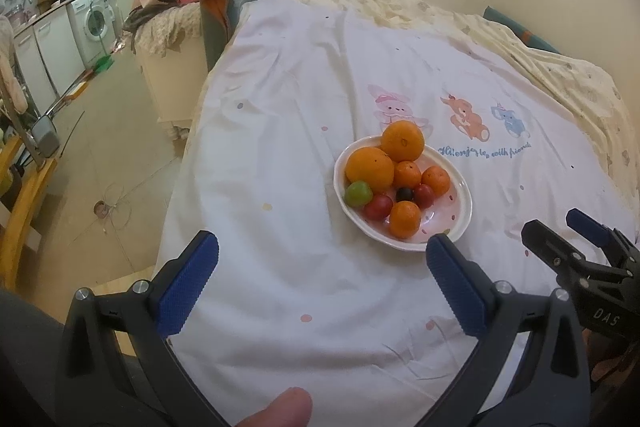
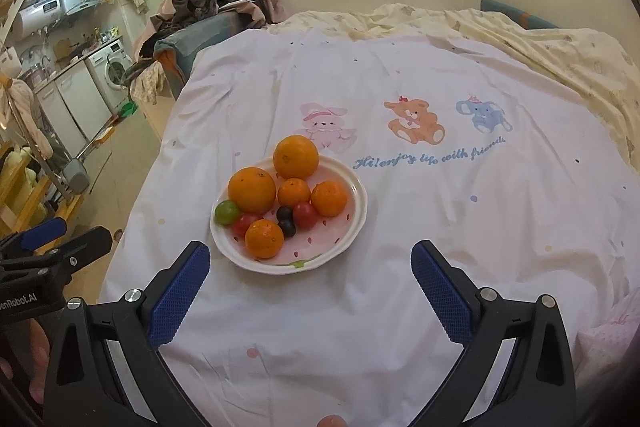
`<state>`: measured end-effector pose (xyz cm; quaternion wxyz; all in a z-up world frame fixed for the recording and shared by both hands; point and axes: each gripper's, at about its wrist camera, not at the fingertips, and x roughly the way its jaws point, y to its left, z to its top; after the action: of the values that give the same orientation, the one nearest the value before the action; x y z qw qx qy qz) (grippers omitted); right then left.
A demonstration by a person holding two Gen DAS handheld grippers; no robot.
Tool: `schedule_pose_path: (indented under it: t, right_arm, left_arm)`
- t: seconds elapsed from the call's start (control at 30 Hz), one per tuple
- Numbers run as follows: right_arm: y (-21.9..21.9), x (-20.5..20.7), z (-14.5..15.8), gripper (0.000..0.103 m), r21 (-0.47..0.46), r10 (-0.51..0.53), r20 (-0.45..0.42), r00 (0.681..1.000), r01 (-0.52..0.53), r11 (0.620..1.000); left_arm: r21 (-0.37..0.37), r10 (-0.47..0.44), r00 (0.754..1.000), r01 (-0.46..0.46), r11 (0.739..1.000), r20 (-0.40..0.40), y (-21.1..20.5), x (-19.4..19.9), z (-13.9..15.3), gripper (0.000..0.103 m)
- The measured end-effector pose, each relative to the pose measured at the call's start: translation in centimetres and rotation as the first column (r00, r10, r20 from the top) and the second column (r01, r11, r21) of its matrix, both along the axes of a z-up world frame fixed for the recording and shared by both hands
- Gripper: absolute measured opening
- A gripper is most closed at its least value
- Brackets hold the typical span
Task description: Organize fruits
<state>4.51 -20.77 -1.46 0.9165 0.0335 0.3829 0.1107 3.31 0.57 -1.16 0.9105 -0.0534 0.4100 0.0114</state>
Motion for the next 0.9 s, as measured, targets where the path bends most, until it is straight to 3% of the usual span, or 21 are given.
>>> schedule_pose_path:
  t: [0.9]
  right_arm:
    - [0.21, -0.19, 0.35, 0.103, -0.018, -0.004, 0.013, 1.000, 0.004, 1.000]
  left_arm:
    - [-0.003, -0.003, 1.000, 0.003, 1.000, -0.012, 0.14, 0.20, -0.37, 0.102]
